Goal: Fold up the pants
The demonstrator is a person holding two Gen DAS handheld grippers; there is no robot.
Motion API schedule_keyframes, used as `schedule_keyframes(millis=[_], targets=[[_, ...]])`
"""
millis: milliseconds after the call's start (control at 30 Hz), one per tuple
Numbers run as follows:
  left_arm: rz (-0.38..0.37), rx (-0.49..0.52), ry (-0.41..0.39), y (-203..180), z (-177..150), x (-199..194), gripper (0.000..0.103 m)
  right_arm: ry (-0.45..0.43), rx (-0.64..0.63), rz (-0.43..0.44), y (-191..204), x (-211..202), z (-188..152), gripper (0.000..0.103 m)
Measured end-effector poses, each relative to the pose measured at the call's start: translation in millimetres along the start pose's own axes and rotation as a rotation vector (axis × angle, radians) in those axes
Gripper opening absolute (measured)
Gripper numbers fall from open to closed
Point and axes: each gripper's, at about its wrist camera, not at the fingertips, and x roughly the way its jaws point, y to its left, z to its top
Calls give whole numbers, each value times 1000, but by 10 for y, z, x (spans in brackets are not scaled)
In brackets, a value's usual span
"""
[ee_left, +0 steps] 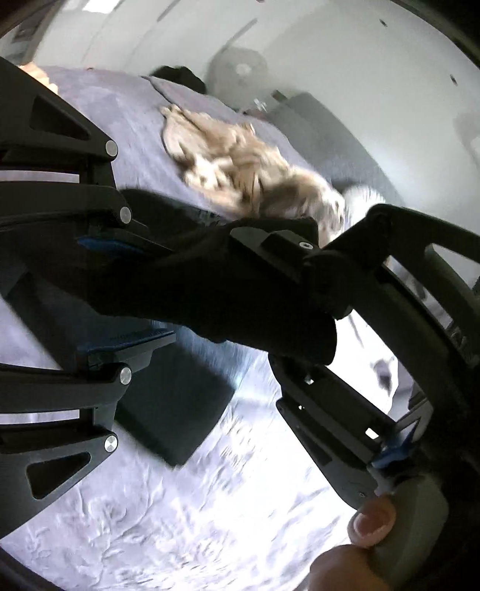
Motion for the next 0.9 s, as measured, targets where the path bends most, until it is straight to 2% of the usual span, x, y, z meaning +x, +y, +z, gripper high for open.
schedule_keyframes(millis=[200, 267, 400, 467, 533, 633, 767, 900], targets=[[-45, 90, 84, -551, -82, 315, 37, -27, 74, -31, -748, -105, -197, 21], [-55, 110, 116, -673, -143, 417, 36, -12, 101, -70, -1027, -39, -241, 21], [-49, 123, 138, -758, -199, 462, 39, -9, 157, -70, -1411, 90, -303, 23], [-34, 121, 142, -743, -209, 453, 54, -23, 187, -46, -1492, 96, -323, 23], [-53, 111, 147, -676, -227, 421, 63, -32, 196, -43, -1515, 93, -328, 26], [-100, 83, 159, -522, -296, 334, 65, -34, 177, -95, -1432, 26, -343, 28], [-136, 24, 193, -286, -391, 200, 65, -37, 138, -235, -1303, -79, -377, 33], [-161, -73, 286, 4, -520, 191, 65, -29, 141, -317, -1287, -131, -456, 34]])
